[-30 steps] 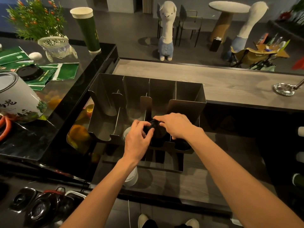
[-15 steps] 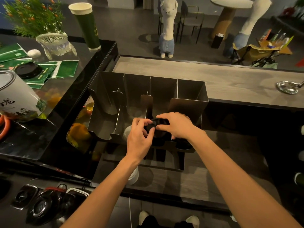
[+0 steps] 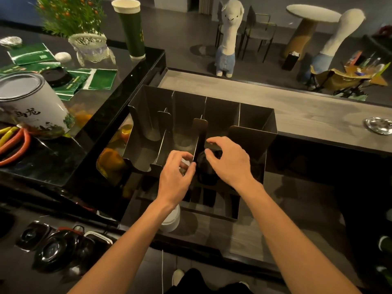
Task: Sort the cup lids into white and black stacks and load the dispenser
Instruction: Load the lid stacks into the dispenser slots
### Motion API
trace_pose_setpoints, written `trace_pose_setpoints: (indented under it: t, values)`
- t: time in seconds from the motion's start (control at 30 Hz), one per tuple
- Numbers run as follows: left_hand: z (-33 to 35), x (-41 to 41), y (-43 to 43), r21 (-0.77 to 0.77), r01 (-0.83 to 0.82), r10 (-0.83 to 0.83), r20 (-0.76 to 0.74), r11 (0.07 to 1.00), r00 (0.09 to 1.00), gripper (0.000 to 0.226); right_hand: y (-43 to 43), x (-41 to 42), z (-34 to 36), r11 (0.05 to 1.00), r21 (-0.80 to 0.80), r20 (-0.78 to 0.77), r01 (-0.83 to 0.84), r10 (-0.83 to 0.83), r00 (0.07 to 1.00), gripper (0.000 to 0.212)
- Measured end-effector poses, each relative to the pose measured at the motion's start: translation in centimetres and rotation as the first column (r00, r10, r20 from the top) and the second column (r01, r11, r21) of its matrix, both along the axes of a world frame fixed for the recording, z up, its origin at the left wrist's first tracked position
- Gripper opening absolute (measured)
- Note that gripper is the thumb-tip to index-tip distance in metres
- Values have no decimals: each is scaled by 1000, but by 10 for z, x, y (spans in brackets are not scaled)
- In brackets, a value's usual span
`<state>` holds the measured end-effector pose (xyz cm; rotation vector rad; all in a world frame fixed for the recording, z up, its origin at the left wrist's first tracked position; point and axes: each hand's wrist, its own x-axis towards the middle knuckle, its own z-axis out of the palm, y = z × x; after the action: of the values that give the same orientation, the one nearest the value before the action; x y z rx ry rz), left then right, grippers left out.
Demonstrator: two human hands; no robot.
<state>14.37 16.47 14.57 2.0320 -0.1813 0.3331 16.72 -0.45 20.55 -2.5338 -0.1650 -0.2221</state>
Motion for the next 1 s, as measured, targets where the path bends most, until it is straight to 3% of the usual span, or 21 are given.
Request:
trace_pose_setpoints:
  t: [0.13,0.27,0.4,0.5,0.63,0.7,0.8,0.9,1.0]
  values:
    - [-3,-14,21,-41,-66,64,-51,997,997,16,42,-16,-10,979,155,70,-135,126,990,18]
    - [-20,-35,48,-70,-178,171,-94,982,981,11,79,-27,-40,948,206,-9,-243,250,968,16]
    - [-52,-59,69,-107,-308,275,-245,945,930,10,96,-43,-82,943,234,-163,-237,278,947,17]
    - [-85,-71,79,-19,-347,308,-417,938,855,19,96,-49,-114,962,147,-385,-230,270,883,36]
    - [-119,-76,85,68,-293,268,-633,954,727,57,97,-52,-144,957,12,-574,-288,243,782,73]
    - [-132,-77,86,41,-278,223,-714,960,664,70,100,-52,-154,954,38,-616,-296,256,745,86]
    - [-143,-76,84,-22,-306,176,-778,952,603,61,102,-48,-169,969,134,-660,-206,242,711,98]
    - [-148,-75,83,-106,-351,130,-801,931,585,54,100,-42,-176,962,259,-701,-83,247,669,102]
    - [-150,-77,84,-196,-398,53,-844,896,534,66,98,-41,-183,945,326,-734,-8,259,628,101]
